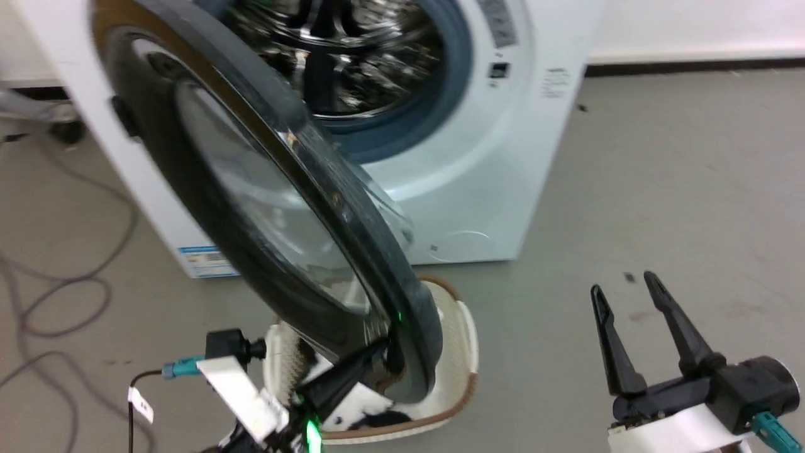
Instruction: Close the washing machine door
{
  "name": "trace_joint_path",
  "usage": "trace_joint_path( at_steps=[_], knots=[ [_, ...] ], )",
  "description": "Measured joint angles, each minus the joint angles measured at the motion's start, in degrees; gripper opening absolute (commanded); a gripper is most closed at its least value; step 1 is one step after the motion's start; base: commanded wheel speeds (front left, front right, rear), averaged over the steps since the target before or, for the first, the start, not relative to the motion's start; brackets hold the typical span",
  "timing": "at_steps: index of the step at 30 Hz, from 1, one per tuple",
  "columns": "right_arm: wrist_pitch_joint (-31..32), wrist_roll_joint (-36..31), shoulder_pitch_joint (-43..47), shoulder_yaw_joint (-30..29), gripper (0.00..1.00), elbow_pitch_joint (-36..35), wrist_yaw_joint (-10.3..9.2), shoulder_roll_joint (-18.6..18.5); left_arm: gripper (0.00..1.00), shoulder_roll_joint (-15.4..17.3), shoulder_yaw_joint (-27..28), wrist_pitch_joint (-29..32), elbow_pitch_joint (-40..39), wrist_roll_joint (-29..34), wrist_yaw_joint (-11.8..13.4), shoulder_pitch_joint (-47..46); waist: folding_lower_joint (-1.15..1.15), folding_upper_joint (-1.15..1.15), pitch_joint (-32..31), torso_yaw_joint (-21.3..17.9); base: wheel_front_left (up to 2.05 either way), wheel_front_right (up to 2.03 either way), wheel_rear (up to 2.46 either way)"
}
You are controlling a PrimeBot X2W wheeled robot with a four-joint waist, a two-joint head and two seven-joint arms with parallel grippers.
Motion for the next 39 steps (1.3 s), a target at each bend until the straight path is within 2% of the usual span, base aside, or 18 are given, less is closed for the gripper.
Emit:
trace_joint_path(
  at_steps=[5,15,20,24,27,32,36,39],
  knots=[
    [0.0,0.75,-0.91,-0.11,1.0,-0.31,0.0,0.01,0.0,-0.04,-2.16,-8.37,3.23,-0.36,-2.25,-5.13,0.0,0.0,2.01,-5.45,0.0,0.0,0.0],
    [0.0,2.68,-1.69,-0.04,1.0,-0.25,0.0,-0.01,0.0,-0.23,-1.65,-24.79,10.29,2.25,-3.36,-14.95,0.0,0.0,5.58,-15.24,0.0,0.0,0.0],
    [0.0,3.69,-1.99,-0.07,1.0,-0.18,0.0,0.0,0.0,-0.26,-1.89,-34.78,13.23,3.67,-3.43,-20.87,0.0,0.0,6.86,-18.47,0.0,0.0,0.0],
    [0.0,3.78,-2.0,-0.04,1.0,0.03,0.0,0.0,0.0,-0.25,-2.75,-41.3,16.58,3.68,-3.43,-25.21,0.0,0.0,7.12,-19.5,0.0,0.0,0.0],
    [0.0,3.78,-1.99,-0.2,1.0,0.11,0.0,0.0,0.0,-0.25,-4.48,-43.0,17.81,3.63,-3.43,-26.86,0.0,0.0,6.77,-19.28,0.0,0.0,0.0],
    [0.0,3.78,-1.99,-0.81,1.0,0.12,0.0,0.01,0.0,0.16,-8.59,-41.76,17.42,5.35,-3.43,-26.31,0.0,0.0,5.86,-17.55,0.0,0.0,0.0],
    [0.0,3.74,-1.91,-1.07,1.0,0.09,0.0,0.01,0.0,1.78,-12.72,-38.52,15.69,6.48,-3.43,-21.14,0.0,0.0,4.58,-15.4,0.0,0.0,0.0],
    [0.0,3.6,-1.75,-1.42,1.0,0.09,0.0,0.02,0.0,5.04,-18.23,-36.15,14.15,10.76,-3.43,-16.16,0.0,0.0,3.51,-13.39,0.0,0.0,0.0]
  ],
)
